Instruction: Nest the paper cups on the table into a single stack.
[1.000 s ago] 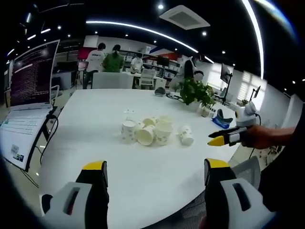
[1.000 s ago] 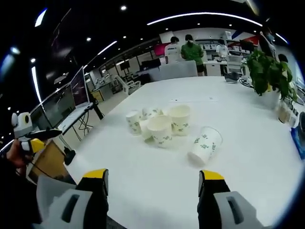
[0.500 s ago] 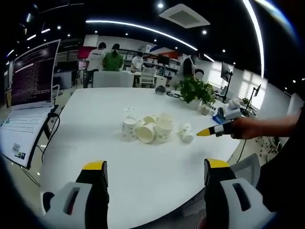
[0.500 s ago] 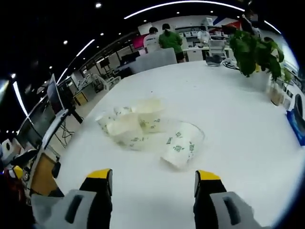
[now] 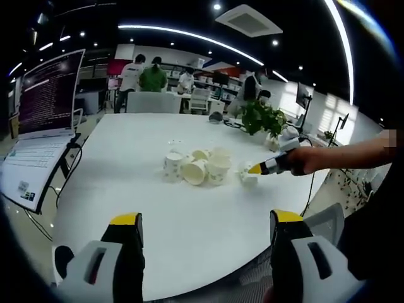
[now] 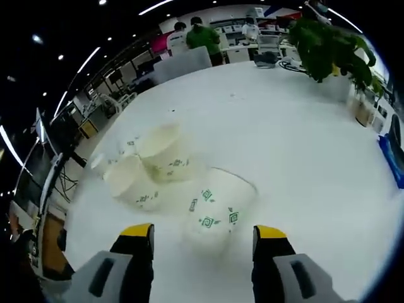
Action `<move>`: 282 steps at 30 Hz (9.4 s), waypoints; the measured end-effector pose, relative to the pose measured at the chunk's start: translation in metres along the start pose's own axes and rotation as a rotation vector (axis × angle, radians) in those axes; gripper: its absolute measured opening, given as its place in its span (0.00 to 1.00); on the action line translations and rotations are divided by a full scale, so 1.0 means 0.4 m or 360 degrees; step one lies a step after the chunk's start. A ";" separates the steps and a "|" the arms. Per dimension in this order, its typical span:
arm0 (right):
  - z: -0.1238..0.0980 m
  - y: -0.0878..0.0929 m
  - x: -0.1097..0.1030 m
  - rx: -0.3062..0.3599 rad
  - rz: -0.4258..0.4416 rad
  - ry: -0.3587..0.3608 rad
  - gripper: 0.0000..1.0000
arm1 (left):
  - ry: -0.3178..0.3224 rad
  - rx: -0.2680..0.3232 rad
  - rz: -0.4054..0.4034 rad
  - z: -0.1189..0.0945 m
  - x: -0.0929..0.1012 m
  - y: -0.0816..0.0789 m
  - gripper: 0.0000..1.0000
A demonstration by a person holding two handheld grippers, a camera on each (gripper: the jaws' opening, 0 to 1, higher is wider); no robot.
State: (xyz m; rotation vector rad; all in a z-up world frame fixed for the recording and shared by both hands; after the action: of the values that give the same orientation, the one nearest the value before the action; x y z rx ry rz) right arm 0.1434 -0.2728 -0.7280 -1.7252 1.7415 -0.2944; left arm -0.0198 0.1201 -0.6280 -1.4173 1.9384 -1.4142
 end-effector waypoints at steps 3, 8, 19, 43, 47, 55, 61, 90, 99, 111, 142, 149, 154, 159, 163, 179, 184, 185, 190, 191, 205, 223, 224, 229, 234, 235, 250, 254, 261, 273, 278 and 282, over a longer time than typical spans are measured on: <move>0.034 -0.023 0.021 -0.0041 0.0039 0.0026 0.61 | 0.0000 -0.0020 0.0017 0.000 0.003 0.002 0.81; 0.065 -0.027 0.026 -0.0109 0.0029 0.0049 0.58 | -0.0025 -0.0014 0.0019 -0.003 -0.007 -0.001 0.81; 0.108 -0.019 0.042 -0.0233 -0.0024 0.0120 0.53 | -0.0066 -0.0002 -0.0011 -0.014 -0.016 0.003 0.80; 0.051 0.034 0.018 -0.0196 -0.0190 0.0039 0.39 | 0.0017 -0.0016 -0.0008 0.010 0.012 0.008 0.75; 0.041 0.043 0.008 -0.0161 -0.0344 0.0035 0.39 | 0.0040 -0.0029 -0.0006 0.017 0.015 0.010 0.74; -0.002 0.079 -0.032 -0.0152 -0.0459 -0.0041 0.38 | 0.0090 -0.0055 -0.0003 0.035 0.028 0.014 0.73; -0.036 0.099 -0.064 -0.0096 -0.0539 -0.0088 0.38 | 0.0129 -0.0075 0.0003 0.050 0.040 0.016 0.73; -0.127 0.121 -0.267 0.0059 -0.1182 -0.0391 0.38 | 0.0425 -0.0074 0.0076 0.201 0.085 -0.066 0.69; -0.168 0.123 -0.370 0.0146 -0.1466 -0.0522 0.38 | 0.0500 -0.0061 0.0074 0.234 0.099 -0.108 0.63; -0.178 0.142 -0.438 0.0144 -0.1644 -0.0590 0.38 | 0.0613 -0.0089 0.0017 0.249 0.120 -0.102 0.45; -0.155 0.158 -0.480 0.0183 -0.1795 -0.0626 0.44 | 0.0798 -0.0305 -0.0078 0.262 0.125 -0.062 0.00; -0.147 0.167 -0.444 0.0165 -0.1446 -0.0670 0.49 | 0.0730 -0.0294 -0.0064 0.265 0.107 -0.063 0.00; -0.147 0.174 -0.421 0.0138 -0.1401 -0.0639 0.51 | 0.0671 -0.0300 -0.0042 0.269 0.087 -0.063 0.00; -0.144 0.174 -0.397 0.0127 -0.1289 -0.0609 0.51 | 0.0625 -0.0347 0.0025 0.285 0.064 -0.050 0.00; -0.142 0.179 -0.372 0.0115 -0.1202 -0.0571 0.51 | 0.0566 -0.0407 0.0123 0.293 0.052 -0.051 0.00; -0.141 0.210 -0.308 0.0082 -0.1055 -0.0481 0.50 | 0.0424 -0.0737 0.0729 0.390 0.036 -0.024 0.00; -0.137 0.222 -0.293 0.0064 -0.1022 -0.0466 0.50 | 0.0398 -0.0837 0.0924 0.431 0.028 -0.016 0.00; -0.140 0.225 -0.289 0.0064 -0.1016 -0.0460 0.50 | 0.0397 -0.0852 0.0944 0.438 0.027 -0.014 0.00; -0.142 0.230 -0.279 0.0052 -0.0979 -0.0447 0.50 | 0.0404 -0.0931 0.1062 0.471 0.036 -0.002 0.00; -0.146 0.232 -0.278 0.0051 -0.0974 -0.0444 0.50 | 0.0402 -0.0949 0.1098 0.478 0.036 0.000 0.00; -0.151 0.243 -0.254 0.0024 -0.0954 -0.0413 0.50 | 0.0402 -0.1061 0.1122 0.528 0.024 0.011 0.00; -0.146 0.244 -0.244 0.0012 -0.0931 -0.0411 0.49 | 0.0414 -0.1070 0.1130 0.535 0.031 0.000 0.01; -0.145 0.244 -0.243 0.0012 -0.0929 -0.0411 0.49 | 0.0412 -0.1069 0.1126 0.535 0.030 -0.001 0.02; -0.143 0.245 -0.242 0.0002 -0.0931 -0.0412 0.49 | 0.0411 -0.1073 0.1105 0.535 0.026 -0.003 0.04; -0.141 0.248 -0.241 0.0003 -0.0923 -0.0414 0.49 | 0.0412 -0.1069 0.1107 0.537 0.026 -0.009 0.05; -0.139 0.247 -0.240 0.0001 -0.0923 -0.0414 0.49 | 0.0413 -0.1069 0.1107 0.538 0.023 -0.010 0.06; -0.130 0.235 -0.240 0.0002 -0.0925 -0.0422 0.49 | 0.0403 -0.0966 0.0954 0.491 0.008 -0.032 0.32; -0.128 0.230 -0.242 0.0008 -0.0931 -0.0427 0.49 | 0.0403 -0.0871 0.0746 0.467 0.003 -0.043 0.40; -0.125 0.212 -0.239 0.0018 -0.0938 -0.0419 0.49 | 0.0423 -0.0657 0.0540 0.411 -0.013 -0.077 0.51; -0.098 0.166 -0.250 0.0040 -0.0952 -0.0433 0.49 | 0.0440 -0.0302 0.0150 0.314 -0.050 -0.059 0.66; -0.091 0.157 -0.257 0.0050 -0.0935 -0.0439 0.49 | 0.0397 -0.0242 0.0063 0.285 -0.065 -0.047 0.71; -0.073 0.144 -0.267 0.0048 -0.0941 -0.0448 0.49 | 0.0348 -0.0235 0.0050 0.269 -0.081 -0.038 0.75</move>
State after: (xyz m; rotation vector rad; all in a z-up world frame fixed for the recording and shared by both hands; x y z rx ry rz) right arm 0.0706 -0.1734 -0.7085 -2.1137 0.9990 -0.3090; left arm 0.0819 0.0935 -0.6703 -1.3346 2.2325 -1.4931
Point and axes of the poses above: the point that each gripper's makers call its tool centre point, and the gripper's own axes: z roughly forward along the fingers, x roughly to its right, y roughly out of its underside, the point moved 10 cm from there along -z, roughly backward along the fingers, and after that the axes turned 2 degrees about -z, right-handed, at the moved point
